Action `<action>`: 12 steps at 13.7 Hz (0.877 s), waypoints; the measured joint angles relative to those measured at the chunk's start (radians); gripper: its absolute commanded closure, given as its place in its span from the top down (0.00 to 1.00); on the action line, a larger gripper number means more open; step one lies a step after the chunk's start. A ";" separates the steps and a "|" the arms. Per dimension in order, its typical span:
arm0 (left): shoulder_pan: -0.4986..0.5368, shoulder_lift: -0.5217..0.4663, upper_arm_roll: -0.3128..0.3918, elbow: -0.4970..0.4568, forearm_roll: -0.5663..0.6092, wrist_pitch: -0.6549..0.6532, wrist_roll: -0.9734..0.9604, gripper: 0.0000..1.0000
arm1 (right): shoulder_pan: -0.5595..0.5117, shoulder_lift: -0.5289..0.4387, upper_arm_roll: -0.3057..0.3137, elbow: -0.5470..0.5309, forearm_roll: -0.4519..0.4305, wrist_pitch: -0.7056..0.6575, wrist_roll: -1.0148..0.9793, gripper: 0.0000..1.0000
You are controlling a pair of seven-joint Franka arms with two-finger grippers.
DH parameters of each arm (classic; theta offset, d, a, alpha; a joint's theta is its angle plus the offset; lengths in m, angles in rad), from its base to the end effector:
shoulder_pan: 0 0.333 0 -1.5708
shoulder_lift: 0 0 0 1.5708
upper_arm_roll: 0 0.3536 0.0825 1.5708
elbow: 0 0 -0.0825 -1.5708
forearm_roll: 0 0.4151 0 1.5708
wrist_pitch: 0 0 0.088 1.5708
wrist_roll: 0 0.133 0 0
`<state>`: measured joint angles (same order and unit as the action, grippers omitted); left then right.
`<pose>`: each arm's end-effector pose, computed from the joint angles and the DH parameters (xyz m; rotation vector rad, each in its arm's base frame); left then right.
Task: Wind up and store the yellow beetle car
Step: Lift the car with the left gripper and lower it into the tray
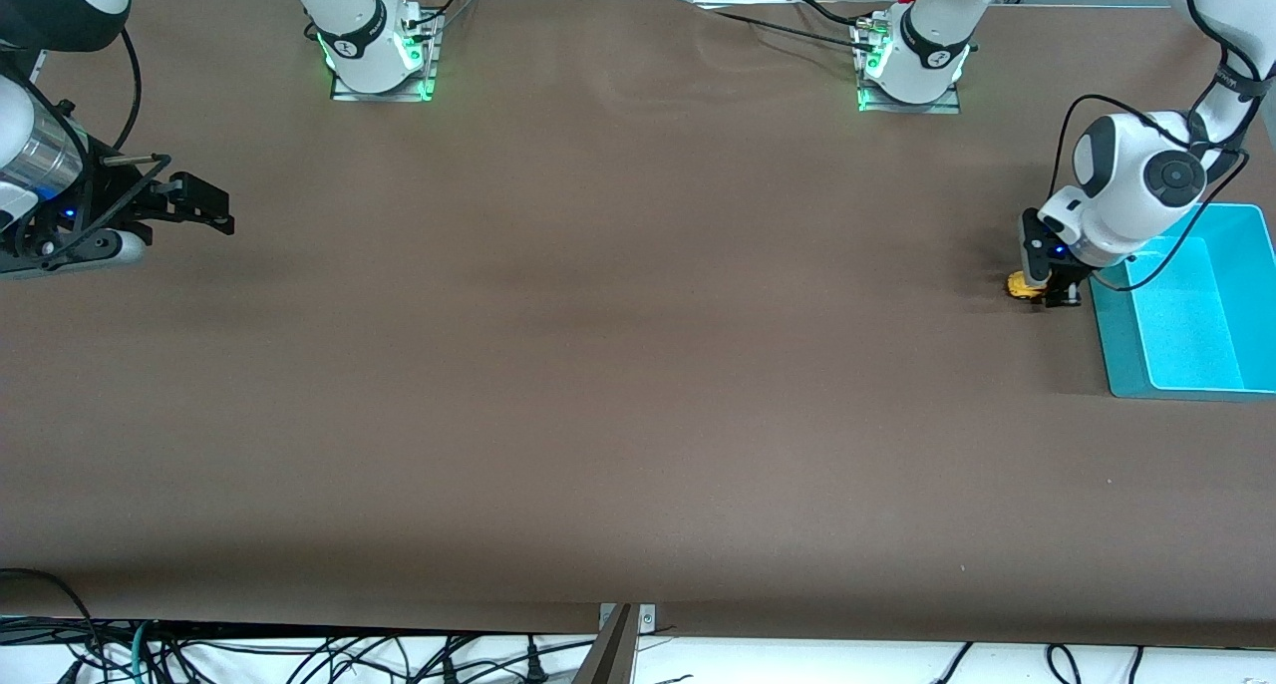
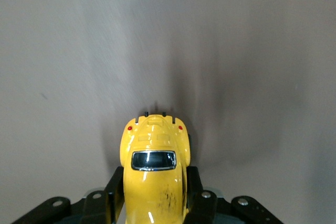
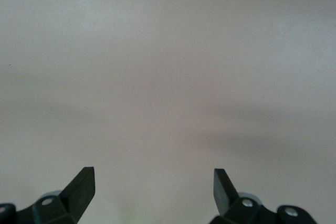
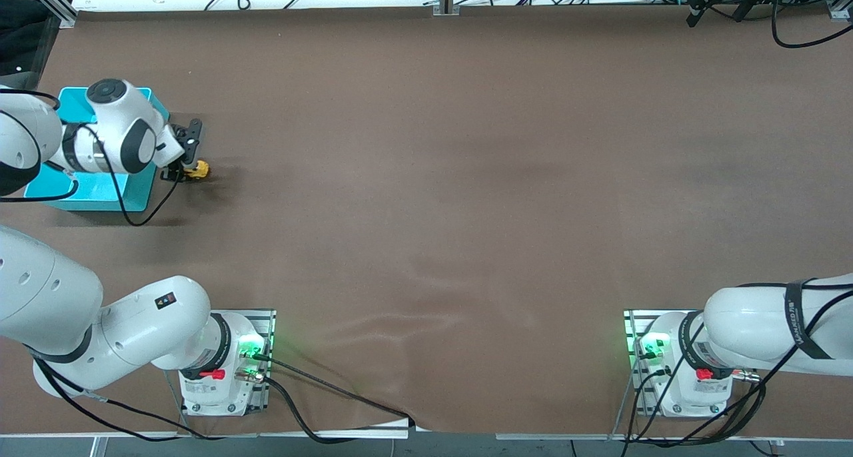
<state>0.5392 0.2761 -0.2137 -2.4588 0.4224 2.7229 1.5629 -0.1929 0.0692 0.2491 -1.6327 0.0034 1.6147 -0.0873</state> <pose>0.4800 0.1449 0.1710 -2.1201 2.2185 0.1360 0.6039 0.0300 0.5687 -3.1090 -0.2232 0.1321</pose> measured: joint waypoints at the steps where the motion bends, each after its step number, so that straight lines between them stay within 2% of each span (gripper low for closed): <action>1: 0.000 -0.022 -0.048 0.018 0.000 -0.060 -0.029 0.00 | 0.000 0.000 0.000 0.000 0.000 0.000 0.000 1.00; 3: -0.001 -0.066 -0.143 0.085 -0.009 -0.223 -0.081 0.00 | 0.000 0.000 0.000 0.000 0.000 0.000 -0.001 1.00; 5: -0.004 -0.092 -0.214 0.222 -0.033 -0.476 -0.099 0.00 | 0.000 0.000 0.000 0.000 0.000 0.000 -0.001 1.00; 8: -0.006 -0.099 -0.242 0.456 -0.035 -0.794 -0.071 0.00 | 0.000 0.000 0.000 0.000 0.000 0.000 -0.001 1.00; 10: 0.028 -0.091 -0.215 0.530 -0.034 -0.851 0.035 0.00 | 0.000 0.000 0.000 0.000 0.000 0.000 -0.001 1.00; 12: 0.133 -0.036 -0.190 0.573 -0.021 -0.842 0.152 0.00 | 0.001 0.000 0.000 0.000 0.000 -0.001 -0.001 1.00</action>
<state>0.6727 0.2402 -0.4036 -1.8856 0.4011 1.8812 1.7146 -0.1922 0.0691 0.2487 -1.6327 0.0034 1.6142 -0.0887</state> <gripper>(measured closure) 0.493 0.000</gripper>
